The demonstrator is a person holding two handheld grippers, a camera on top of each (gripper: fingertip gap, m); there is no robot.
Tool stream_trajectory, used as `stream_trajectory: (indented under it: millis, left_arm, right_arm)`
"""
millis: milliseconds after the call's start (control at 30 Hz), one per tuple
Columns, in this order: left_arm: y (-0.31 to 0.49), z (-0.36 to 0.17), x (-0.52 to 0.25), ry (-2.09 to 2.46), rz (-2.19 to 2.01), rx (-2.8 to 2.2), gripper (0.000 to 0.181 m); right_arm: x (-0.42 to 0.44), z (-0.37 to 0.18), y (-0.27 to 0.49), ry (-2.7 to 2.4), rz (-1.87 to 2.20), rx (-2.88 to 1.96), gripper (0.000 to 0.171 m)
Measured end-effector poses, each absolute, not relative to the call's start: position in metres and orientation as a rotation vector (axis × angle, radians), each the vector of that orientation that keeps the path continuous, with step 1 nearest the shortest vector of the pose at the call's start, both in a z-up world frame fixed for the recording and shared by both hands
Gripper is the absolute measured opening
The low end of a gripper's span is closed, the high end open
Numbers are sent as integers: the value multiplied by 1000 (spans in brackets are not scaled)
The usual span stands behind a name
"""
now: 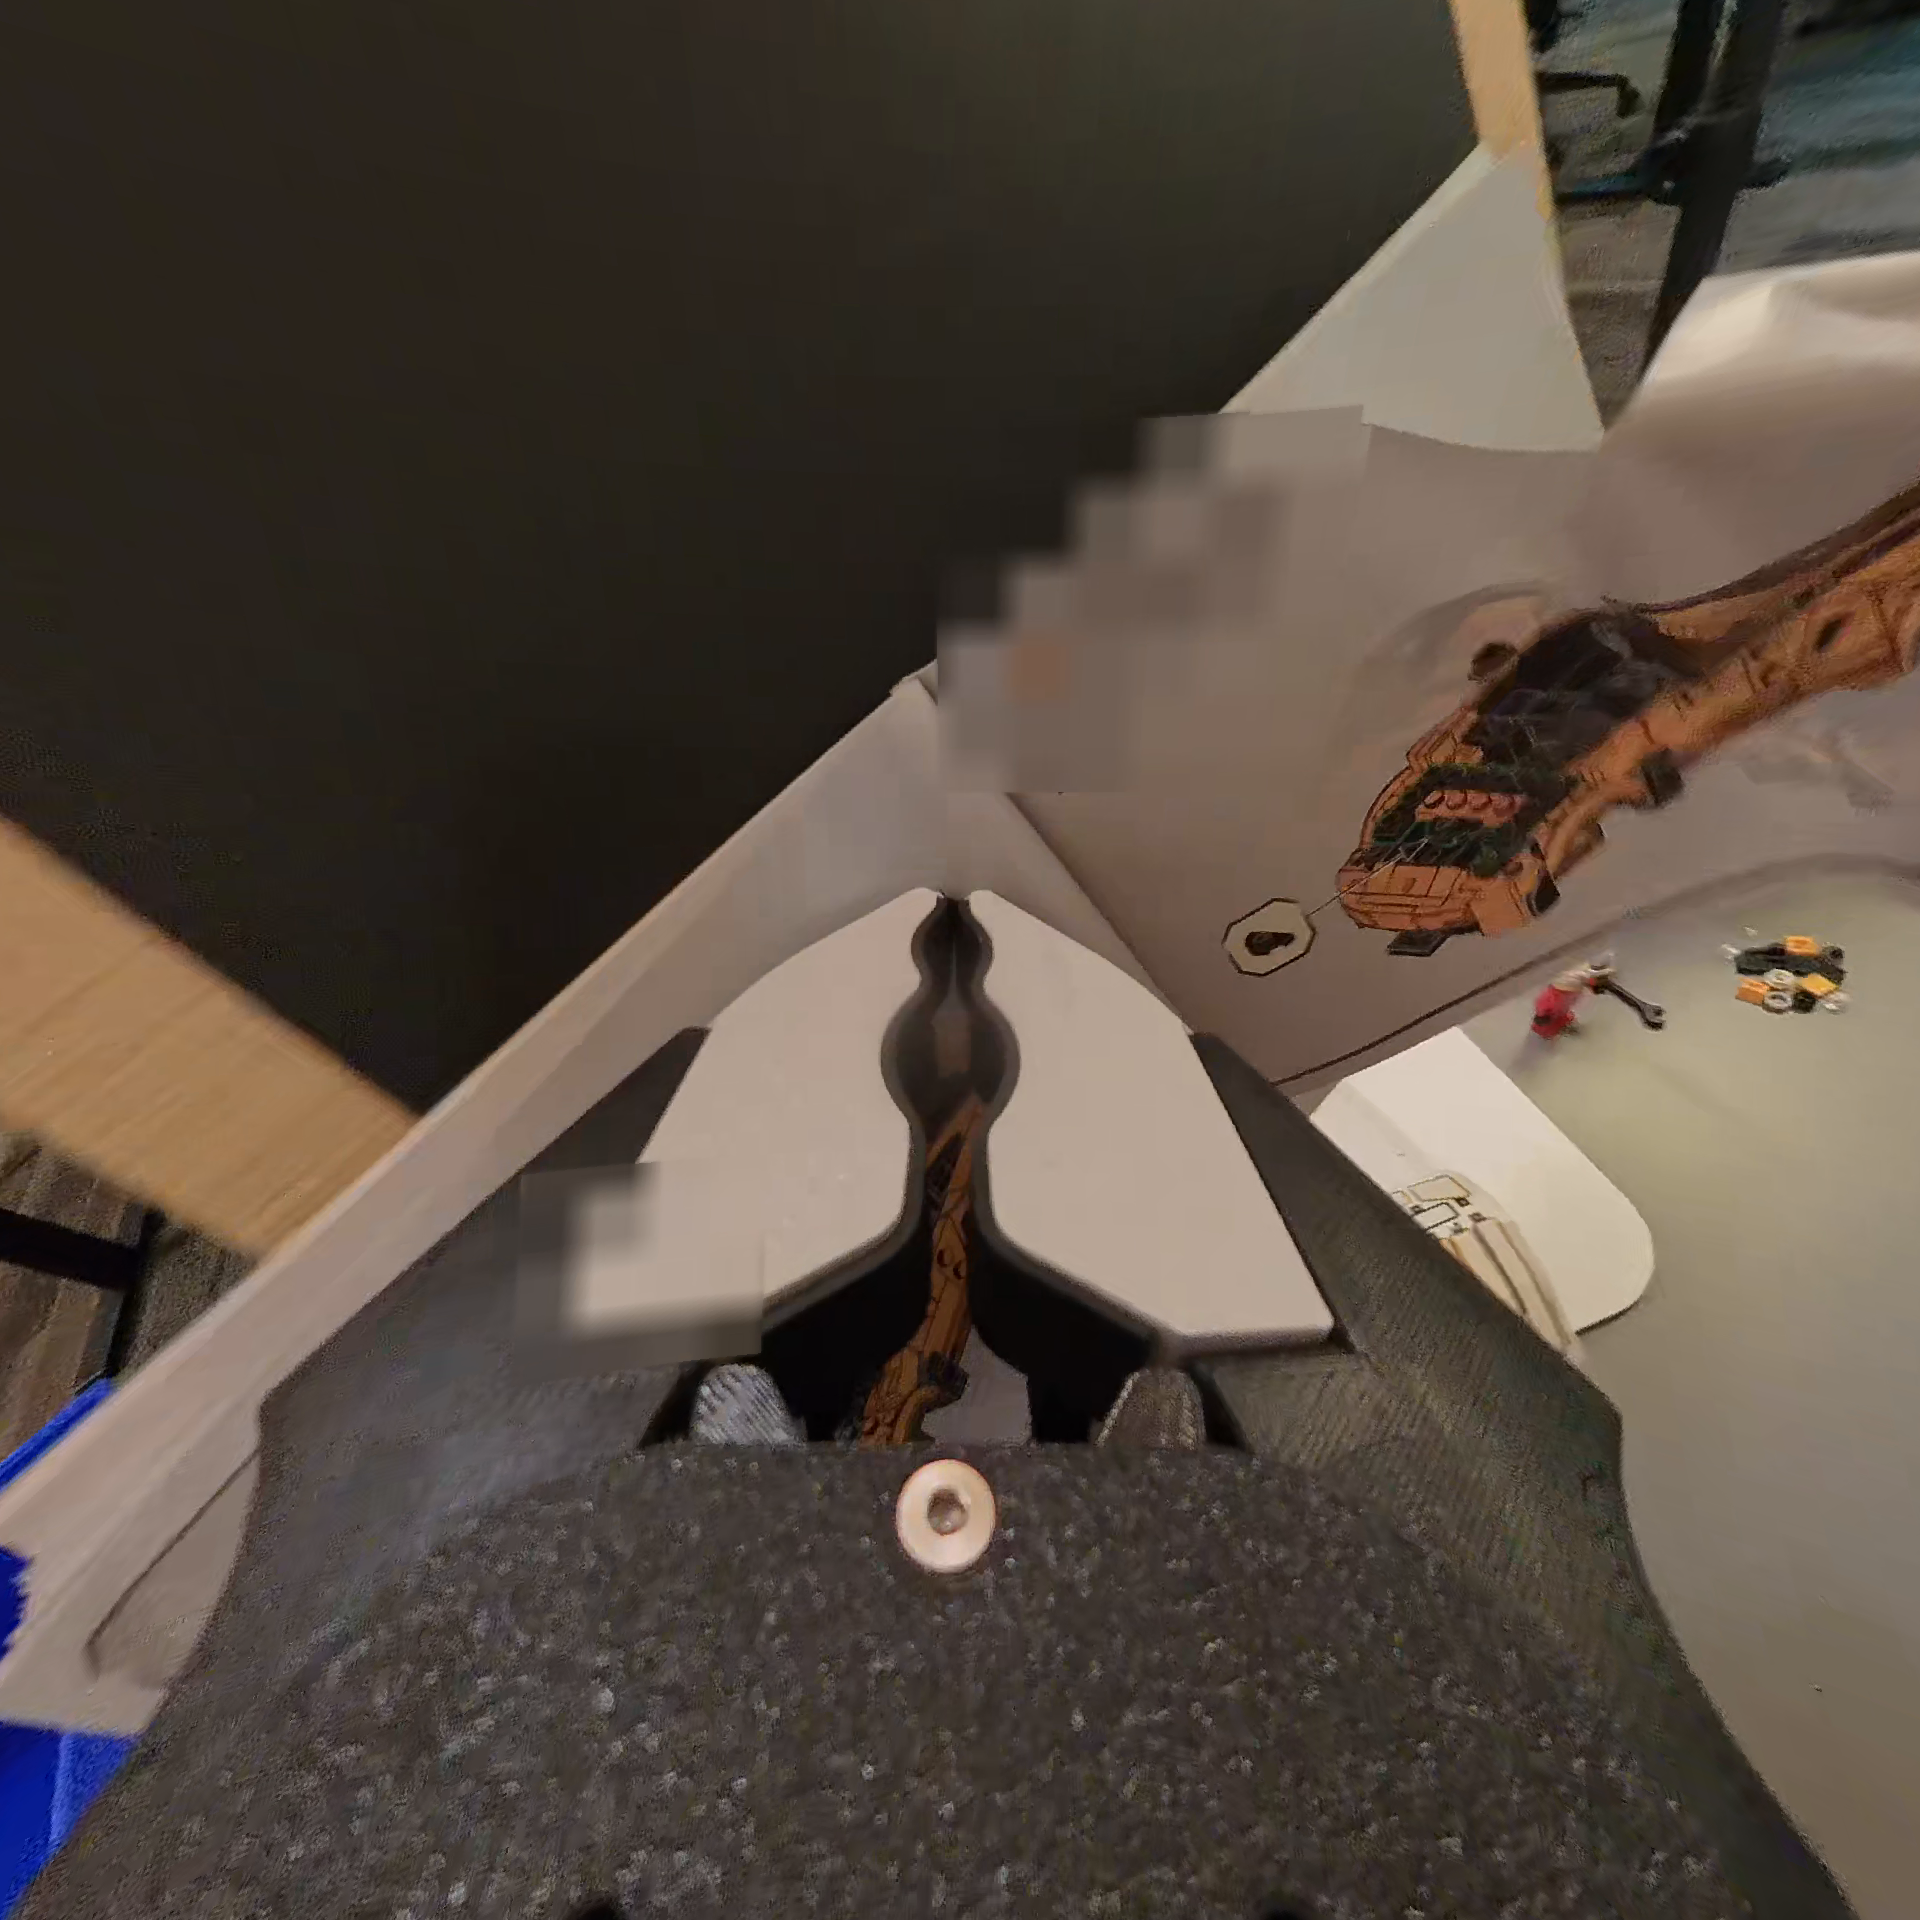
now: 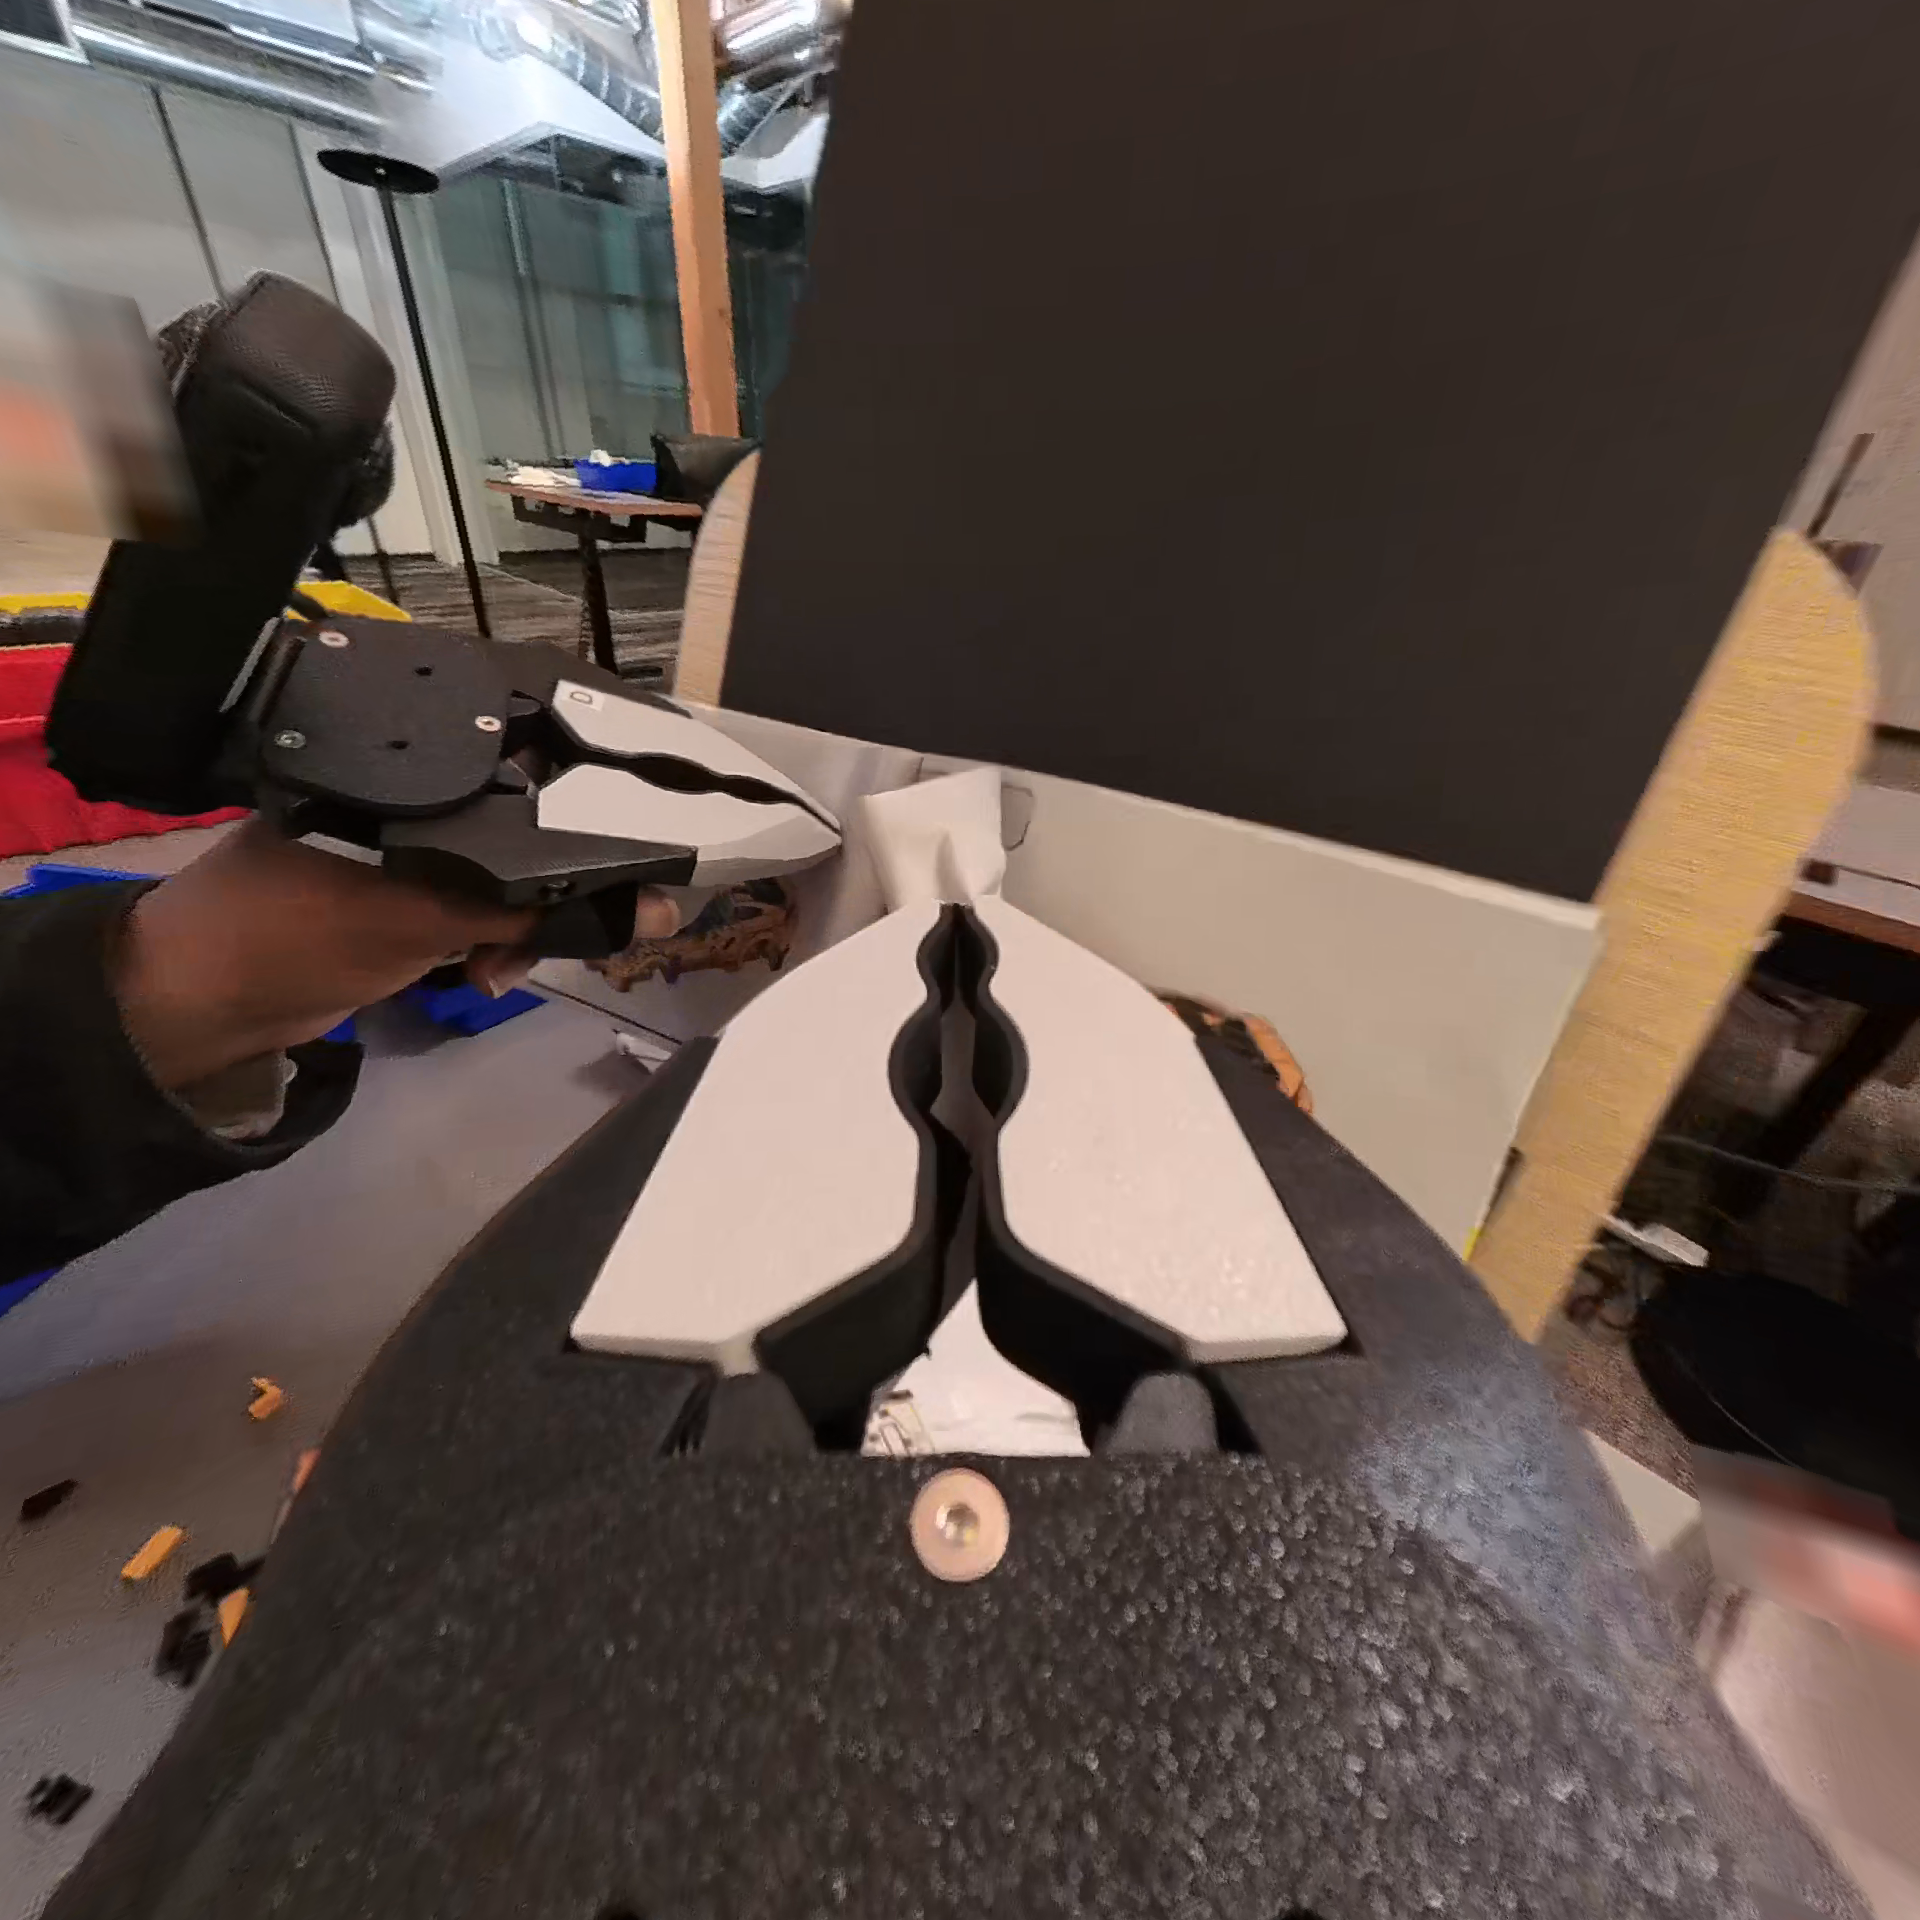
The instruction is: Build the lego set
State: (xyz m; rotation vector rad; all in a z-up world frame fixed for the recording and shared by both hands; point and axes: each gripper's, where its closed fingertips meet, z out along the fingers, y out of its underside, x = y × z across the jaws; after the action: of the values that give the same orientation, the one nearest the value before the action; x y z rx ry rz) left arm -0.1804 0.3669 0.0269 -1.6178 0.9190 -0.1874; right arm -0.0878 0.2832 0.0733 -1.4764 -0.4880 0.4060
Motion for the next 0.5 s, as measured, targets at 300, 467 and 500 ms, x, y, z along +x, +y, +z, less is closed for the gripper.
stream_trajectory:
  millis: [300, 467, 500]
  left_arm:
    - [355, 28, -140, 983, -232, -1554, 3]
    - [315, 31, -155, 936, -510, -1574, 10]
    - [305, 32, -155, 922, -636, -1586, 11]
  right_arm:
    - [-57, 63, 277, -496, 323, -1486, 0]
    - [-102, 65, 270, -646, 351, -1462, 0]
    - [-115, 64, 269, -688, 348, -1452, 0]
